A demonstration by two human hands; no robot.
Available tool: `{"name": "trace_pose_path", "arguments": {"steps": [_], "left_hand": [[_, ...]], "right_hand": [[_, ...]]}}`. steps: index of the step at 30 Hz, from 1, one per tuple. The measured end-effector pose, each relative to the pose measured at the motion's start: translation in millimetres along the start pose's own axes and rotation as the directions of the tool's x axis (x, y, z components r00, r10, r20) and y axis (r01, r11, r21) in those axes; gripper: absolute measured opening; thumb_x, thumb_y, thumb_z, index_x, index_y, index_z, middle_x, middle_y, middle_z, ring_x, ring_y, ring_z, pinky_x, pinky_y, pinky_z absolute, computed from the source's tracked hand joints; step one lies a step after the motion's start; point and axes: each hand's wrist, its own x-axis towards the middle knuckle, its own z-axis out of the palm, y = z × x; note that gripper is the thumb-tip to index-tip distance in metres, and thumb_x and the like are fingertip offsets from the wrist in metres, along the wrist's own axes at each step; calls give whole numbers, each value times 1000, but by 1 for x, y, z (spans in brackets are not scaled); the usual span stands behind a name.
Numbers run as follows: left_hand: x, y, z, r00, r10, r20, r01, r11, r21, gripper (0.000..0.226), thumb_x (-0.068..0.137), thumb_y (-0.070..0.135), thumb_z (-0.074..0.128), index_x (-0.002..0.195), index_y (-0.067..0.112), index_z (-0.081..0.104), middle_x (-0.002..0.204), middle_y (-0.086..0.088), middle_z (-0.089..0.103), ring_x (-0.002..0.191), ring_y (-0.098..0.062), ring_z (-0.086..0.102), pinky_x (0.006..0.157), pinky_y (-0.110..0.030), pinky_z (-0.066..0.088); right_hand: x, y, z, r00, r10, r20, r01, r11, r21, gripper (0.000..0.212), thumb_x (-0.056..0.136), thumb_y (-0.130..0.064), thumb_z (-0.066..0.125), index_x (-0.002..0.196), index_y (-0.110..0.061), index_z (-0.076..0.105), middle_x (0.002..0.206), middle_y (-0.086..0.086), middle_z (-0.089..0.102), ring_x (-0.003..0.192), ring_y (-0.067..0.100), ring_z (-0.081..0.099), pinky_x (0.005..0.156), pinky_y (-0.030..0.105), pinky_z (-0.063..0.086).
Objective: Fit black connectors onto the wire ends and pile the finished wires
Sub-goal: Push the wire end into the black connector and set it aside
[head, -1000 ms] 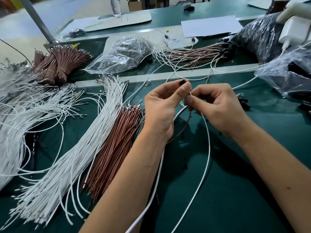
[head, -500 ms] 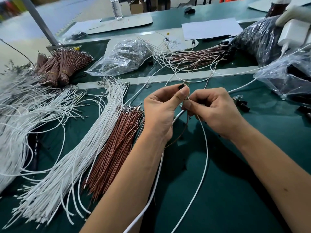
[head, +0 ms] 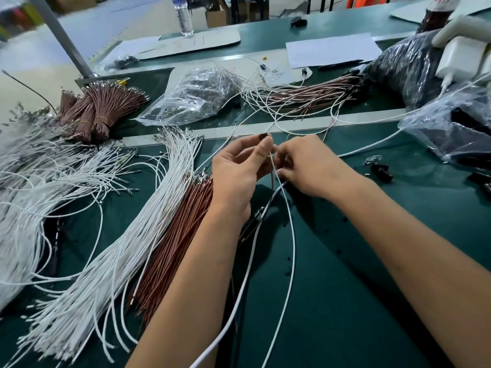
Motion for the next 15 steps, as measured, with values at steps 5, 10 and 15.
{"name": "trace_pose_path", "arguments": {"steps": [5, 10, 15], "left_hand": [[2, -8, -3, 992, 111, 62, -122, 965, 233, 19, 76, -5, 82, 93, 0, 74, 81, -8, 77, 72, -15, 71, 73, -24, 58], [1, -11, 0, 977, 131, 168, -182, 924, 337, 24, 71, -11, 82, 80, 11, 75, 79, -6, 77, 76, -19, 73, 81, -34, 62], [-1, -13, -2, 967, 134, 215, -204, 917, 343, 26, 71, -11, 82, 82, 12, 75, 82, -6, 77, 77, -15, 72, 77, -28, 59]], "right_hand": [[-6, 10, -5, 990, 2, -144, 24, 983, 180, 3, 93, -17, 73, 95, -16, 75, 80, -3, 67, 77, 13, 66, 72, 19, 46], [-34, 17, -5, 918, 165, -360, 198, 596, 778, 5, 92, -4, 75, 93, -8, 77, 70, 4, 72, 61, 13, 70, 65, 24, 60], [-47, 15, -5, 875, 127, -467, 326, 558, 763, 15, 88, -24, 82, 89, -10, 75, 70, 6, 72, 52, 24, 65, 50, 33, 57]]}}
